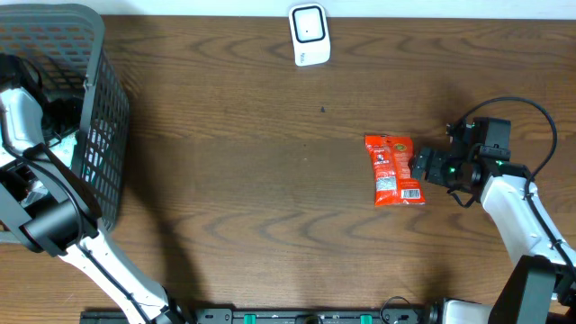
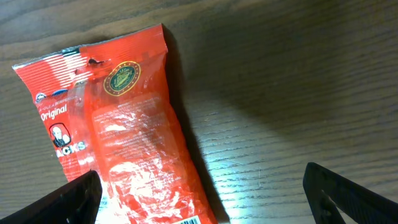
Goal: Scan the item barcode
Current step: 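Reach the left gripper into the basket and grasp a pale green packet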
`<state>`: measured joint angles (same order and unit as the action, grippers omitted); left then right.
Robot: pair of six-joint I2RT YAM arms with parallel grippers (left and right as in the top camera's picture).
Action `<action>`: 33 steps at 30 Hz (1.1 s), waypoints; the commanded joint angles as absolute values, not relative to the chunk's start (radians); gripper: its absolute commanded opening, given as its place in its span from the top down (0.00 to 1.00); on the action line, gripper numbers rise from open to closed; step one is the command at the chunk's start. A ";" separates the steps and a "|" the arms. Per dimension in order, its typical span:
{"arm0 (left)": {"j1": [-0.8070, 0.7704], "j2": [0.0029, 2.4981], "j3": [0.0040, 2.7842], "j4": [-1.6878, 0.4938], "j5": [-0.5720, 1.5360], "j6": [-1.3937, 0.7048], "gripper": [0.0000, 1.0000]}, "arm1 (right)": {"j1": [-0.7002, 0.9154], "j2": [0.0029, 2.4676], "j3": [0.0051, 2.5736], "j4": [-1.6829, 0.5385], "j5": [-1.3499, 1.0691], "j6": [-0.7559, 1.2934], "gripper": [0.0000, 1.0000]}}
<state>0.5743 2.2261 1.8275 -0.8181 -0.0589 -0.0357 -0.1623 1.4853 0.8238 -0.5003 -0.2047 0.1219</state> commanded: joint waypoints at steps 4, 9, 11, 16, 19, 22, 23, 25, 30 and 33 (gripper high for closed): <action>0.578 2.284 1.811 -0.829 -0.065 -0.019 0.28 | -0.155 1.478 0.836 -0.499 -0.199 0.118 0.01; 0.578 2.260 1.814 -0.828 -0.065 -0.019 0.62 | -0.155 1.478 0.836 -0.499 -0.199 0.118 0.01; 0.578 2.252 1.820 -0.828 -0.065 -0.019 0.72 | -0.155 1.478 0.836 -0.499 -0.199 0.118 0.01; 0.578 2.165 1.833 -0.824 -0.065 -0.036 0.88 | -0.155 1.478 0.836 -0.499 -0.199 0.118 0.01; 0.578 2.074 1.833 -0.813 -0.065 -0.083 0.89 | -0.155 1.478 0.836 -0.499 -0.199 0.118 0.01; 0.577 1.958 1.833 -0.801 -0.064 -0.150 0.90 | -0.155 1.478 0.836 -0.499 -0.199 0.118 0.01; 0.577 1.927 1.833 -0.801 -0.064 -0.171 0.92 | -0.155 1.478 0.836 -0.499 -0.199 0.118 0.01; 0.577 1.841 1.833 -0.798 -0.064 -0.228 0.92 | -0.155 1.478 0.836 -0.499 -0.199 0.118 0.01; 0.577 1.624 1.833 -0.791 -0.064 -0.290 0.55 | -0.155 1.478 0.836 -0.499 -0.199 0.118 0.01; 0.577 1.617 1.831 -0.818 -0.064 -0.290 0.26 | -0.155 1.478 0.836 -0.498 -0.199 0.118 0.01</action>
